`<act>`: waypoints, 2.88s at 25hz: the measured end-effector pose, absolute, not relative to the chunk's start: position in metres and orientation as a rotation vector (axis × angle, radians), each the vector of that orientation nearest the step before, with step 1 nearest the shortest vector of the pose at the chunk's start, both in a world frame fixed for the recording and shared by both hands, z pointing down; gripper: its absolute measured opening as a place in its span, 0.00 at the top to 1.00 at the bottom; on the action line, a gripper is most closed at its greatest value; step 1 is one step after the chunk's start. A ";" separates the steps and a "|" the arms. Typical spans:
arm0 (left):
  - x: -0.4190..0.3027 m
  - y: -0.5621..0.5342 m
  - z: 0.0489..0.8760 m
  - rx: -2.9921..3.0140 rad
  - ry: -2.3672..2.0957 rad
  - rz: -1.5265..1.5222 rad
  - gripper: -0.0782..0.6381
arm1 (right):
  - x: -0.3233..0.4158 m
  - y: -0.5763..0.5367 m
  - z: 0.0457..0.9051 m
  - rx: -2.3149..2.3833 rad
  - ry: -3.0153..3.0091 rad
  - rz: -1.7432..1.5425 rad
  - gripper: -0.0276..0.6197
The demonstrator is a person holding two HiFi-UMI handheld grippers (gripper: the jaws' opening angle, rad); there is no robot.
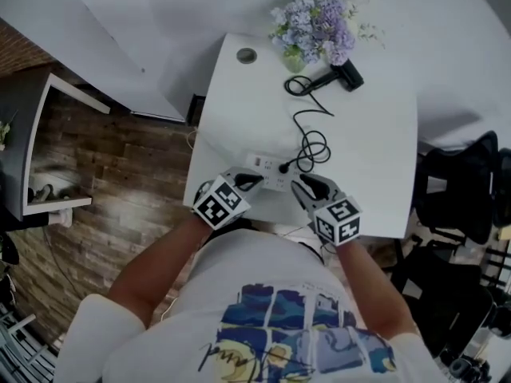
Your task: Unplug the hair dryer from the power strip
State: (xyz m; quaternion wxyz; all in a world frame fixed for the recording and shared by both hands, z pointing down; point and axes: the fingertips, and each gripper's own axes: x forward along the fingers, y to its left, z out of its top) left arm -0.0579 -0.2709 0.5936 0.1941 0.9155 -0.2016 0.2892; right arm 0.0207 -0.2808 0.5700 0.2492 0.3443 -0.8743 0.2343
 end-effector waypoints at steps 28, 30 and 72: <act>-0.050 -0.280 0.628 2.629 -0.311 0.938 0.89 | -0.007 -0.322 0.609 0.980 -2.286 0.743 0.83; -0.050 -0.280 0.628 2.631 -0.311 0.941 0.89 | -0.007 -0.323 0.608 0.989 -2.284 0.736 0.84; -0.050 -0.279 0.629 2.625 -0.310 0.943 0.89 | 0.004 -0.318 0.500 1.101 -2.442 0.589 0.87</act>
